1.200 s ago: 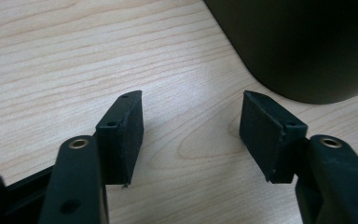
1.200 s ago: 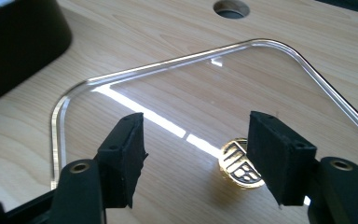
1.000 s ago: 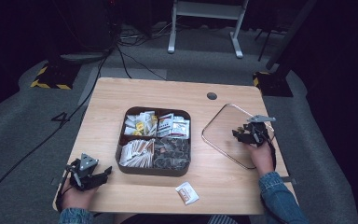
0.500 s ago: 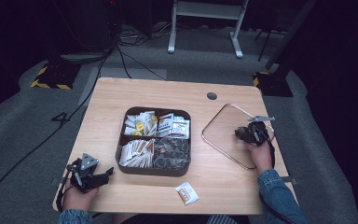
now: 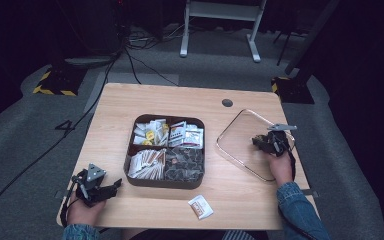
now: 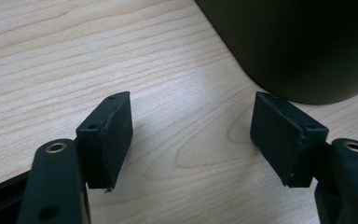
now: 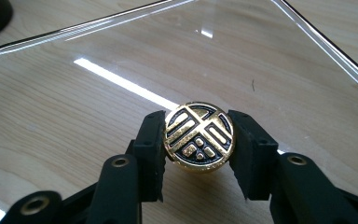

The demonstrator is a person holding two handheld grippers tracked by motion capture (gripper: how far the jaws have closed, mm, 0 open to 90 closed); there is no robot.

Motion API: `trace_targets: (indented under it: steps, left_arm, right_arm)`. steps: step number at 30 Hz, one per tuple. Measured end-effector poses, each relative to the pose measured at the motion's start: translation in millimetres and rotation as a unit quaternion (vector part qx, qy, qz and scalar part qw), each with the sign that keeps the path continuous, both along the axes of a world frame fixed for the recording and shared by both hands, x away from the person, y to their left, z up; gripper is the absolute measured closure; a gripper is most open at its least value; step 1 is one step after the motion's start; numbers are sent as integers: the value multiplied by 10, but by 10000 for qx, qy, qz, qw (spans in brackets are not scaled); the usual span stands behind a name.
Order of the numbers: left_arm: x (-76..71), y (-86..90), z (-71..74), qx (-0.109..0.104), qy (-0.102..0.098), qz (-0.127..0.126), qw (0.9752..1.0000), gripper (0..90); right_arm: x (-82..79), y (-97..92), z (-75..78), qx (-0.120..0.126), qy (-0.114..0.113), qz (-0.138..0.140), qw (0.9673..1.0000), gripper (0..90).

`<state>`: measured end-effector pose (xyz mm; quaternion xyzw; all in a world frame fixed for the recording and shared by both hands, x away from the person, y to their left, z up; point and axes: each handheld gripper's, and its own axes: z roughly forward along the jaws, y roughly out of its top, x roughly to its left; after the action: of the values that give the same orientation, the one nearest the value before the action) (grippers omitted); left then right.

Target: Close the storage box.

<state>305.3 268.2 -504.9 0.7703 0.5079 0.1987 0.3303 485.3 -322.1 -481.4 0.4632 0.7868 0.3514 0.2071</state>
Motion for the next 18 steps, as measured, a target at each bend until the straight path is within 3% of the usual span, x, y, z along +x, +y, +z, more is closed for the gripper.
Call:
trace_targets:
  steps: [11, 18]
  left_arm:
    - [33, -7, 0, -2, 4, 4, 10000, 299]
    - [54, -11, 3, 8, 22, -7, 10000, 297]
  right_arm:
    - [-141, -21, 278, 371, -296, 147, 9988, 587]
    - [-247, -30, 487, 652, -507, 272, 9962, 587]
